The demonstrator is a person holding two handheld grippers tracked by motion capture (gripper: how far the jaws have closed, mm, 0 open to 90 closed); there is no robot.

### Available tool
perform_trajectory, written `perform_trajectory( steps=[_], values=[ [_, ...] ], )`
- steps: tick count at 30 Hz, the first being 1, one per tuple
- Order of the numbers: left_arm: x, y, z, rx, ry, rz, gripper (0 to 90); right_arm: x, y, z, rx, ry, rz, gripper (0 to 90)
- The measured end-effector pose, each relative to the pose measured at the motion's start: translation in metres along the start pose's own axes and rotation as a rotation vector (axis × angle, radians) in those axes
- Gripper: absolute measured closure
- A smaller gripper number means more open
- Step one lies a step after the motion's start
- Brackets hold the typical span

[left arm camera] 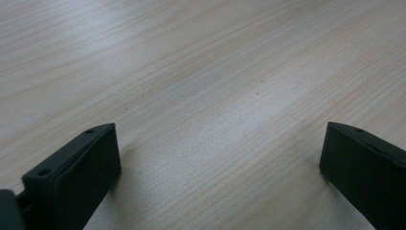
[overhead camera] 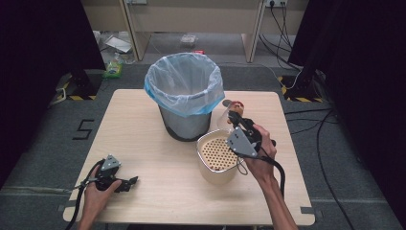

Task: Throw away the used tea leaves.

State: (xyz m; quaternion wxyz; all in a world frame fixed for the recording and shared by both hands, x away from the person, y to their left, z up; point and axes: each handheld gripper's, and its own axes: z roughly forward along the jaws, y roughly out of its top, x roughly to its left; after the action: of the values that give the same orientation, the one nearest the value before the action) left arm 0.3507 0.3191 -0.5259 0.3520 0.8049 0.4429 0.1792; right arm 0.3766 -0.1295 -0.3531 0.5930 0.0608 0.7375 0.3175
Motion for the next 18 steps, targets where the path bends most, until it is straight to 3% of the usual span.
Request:
perform_trajectory(
  steps=[3, 6, 7, 9, 11, 15, 16, 18],
  values=[
    [0.0, 0.0, 0.0, 0.0, 0.0, 0.0, 0.0, 0.014, -0.002, -0.004, -0.006, -0.026, -0.155, 86.7],
    [0.0, 0.0, 0.0, 0.0, 0.0, 0.0, 0.0, 0.029, -0.007, -0.007, 0.001, -0.051, -0.267, 86.8],
    [0.0, 0.0, 0.0, 0.0, 0.0, 0.0, 0.0, 0.032, -0.005, -0.008, 0.001, -0.061, -0.326, 86.8],
    [0.0, 0.0, 0.0, 0.0, 0.0, 0.0, 0.0, 0.037, 0.0, -0.011, -0.027, -0.069, -0.374, 87.1],
    [0.0, 0.0, 0.0, 0.0, 0.0, 0.0, 0.0, 0.04, -0.004, -0.008, -0.007, -0.068, -0.352, 87.0],
    [0.0, 0.0, 0.0, 0.0, 0.0, 0.0, 0.0, 0.051, -0.001, -0.009, -0.04, -0.079, -0.413, 87.3],
    [0.0, 0.0, 0.0, 0.0, 0.0, 0.0, 0.0, 0.054, 0.0, -0.007, -0.032, -0.086, -0.457, 87.3],
    [0.0, 0.0, 0.0, 0.0, 0.0, 0.0, 0.0, 0.058, 0.001, -0.008, -0.043, -0.077, -0.461, 87.4]
  ],
)
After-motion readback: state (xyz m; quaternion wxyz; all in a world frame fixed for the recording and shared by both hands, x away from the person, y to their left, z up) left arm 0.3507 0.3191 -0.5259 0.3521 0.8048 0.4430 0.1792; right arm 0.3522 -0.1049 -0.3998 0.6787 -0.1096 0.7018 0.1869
